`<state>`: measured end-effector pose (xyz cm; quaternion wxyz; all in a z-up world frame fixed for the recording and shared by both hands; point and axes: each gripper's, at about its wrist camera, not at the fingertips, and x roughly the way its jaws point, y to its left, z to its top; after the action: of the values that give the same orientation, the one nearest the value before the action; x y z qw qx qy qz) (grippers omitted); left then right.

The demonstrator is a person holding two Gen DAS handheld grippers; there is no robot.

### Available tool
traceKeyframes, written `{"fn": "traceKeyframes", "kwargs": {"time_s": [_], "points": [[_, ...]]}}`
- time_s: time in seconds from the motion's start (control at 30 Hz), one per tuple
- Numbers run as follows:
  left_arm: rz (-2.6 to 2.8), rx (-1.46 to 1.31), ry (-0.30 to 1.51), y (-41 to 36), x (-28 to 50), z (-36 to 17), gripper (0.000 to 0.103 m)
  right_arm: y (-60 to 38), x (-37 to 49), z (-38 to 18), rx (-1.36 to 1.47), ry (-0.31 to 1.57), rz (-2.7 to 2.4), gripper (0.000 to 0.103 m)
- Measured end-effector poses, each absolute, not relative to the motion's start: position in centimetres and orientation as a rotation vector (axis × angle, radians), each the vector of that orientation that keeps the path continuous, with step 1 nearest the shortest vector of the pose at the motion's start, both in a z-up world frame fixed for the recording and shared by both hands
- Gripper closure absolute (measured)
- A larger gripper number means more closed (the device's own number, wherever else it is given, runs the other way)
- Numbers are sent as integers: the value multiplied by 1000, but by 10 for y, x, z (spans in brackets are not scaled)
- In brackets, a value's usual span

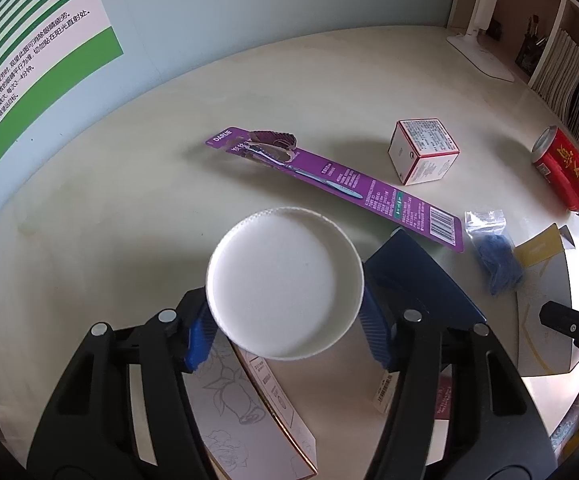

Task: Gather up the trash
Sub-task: 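Grasp the white paper cup with left tool while right tool grasps the white carton, then carry cup and carton to the teal wastebasket and open both tools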

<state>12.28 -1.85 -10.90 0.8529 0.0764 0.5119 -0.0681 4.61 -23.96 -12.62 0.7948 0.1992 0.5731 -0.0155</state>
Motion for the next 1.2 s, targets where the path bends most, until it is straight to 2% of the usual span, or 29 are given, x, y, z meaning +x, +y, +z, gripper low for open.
{"fn": "traceKeyframes", "kwargs": {"time_s": [0.07, 0.63, 0.93, 1.2], "points": [[-149, 156, 1070, -18, 120, -105, 45, -241, 43, -124, 430, 1223, -30, 68], [-213, 205, 969, -35, 86, -66, 45, -260, -8, -88, 458, 1101, -80, 68], [-338, 275, 931, -73, 51, -54, 45, -293, -72, -76, 533, 1032, -212, 68], [-562, 400, 914, -141, -9, -55, 45, -332, -170, -82, 657, 978, -403, 68]]}}
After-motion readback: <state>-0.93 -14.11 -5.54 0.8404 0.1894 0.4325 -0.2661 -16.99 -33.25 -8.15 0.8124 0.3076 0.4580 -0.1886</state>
